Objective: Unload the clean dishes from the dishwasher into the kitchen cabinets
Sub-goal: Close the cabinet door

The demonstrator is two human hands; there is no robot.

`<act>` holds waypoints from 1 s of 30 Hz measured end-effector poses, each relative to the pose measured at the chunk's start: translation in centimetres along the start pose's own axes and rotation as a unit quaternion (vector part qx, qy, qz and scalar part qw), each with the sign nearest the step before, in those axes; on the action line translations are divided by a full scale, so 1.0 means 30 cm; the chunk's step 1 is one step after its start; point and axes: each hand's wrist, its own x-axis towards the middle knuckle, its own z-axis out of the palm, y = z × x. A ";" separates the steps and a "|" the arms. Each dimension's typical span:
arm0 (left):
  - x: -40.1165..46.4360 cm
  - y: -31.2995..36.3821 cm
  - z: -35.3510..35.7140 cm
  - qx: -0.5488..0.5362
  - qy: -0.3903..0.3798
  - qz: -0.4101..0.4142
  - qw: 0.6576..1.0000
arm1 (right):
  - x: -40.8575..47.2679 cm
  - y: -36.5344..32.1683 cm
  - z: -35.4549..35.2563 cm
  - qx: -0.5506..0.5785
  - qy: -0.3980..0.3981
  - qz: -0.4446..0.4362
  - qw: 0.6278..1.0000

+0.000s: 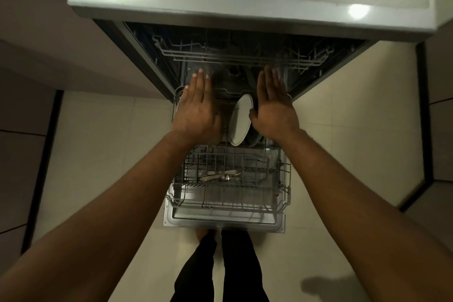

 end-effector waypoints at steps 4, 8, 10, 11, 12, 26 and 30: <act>-0.110 0.006 -0.061 -0.029 0.011 -0.002 1.000 | -0.105 -0.048 -0.062 -0.003 0.008 0.004 1.000; -0.244 0.014 -0.129 -0.037 0.008 -0.006 0.999 | -0.235 -0.097 -0.126 0.011 0.013 0.010 1.000; -0.313 0.018 -0.157 -0.037 0.010 -0.009 0.999 | -0.293 -0.122 -0.157 0.017 0.014 0.015 1.000; -0.349 0.021 -0.170 -0.038 0.009 -0.011 0.999 | -0.322 -0.136 -0.173 0.021 0.015 0.018 1.000; -0.388 0.025 -0.185 -0.040 0.007 -0.012 0.999 | -0.353 -0.151 -0.190 0.025 0.016 0.021 0.999; -0.841 0.087 -0.356 -0.067 0.001 -0.010 0.998 | -0.769 -0.372 -0.342 0.075 0.046 0.047 0.995; -0.937 0.093 -0.363 -0.081 0.009 -0.021 0.996 | -0.837 -0.416 -0.345 0.075 0.056 0.036 0.995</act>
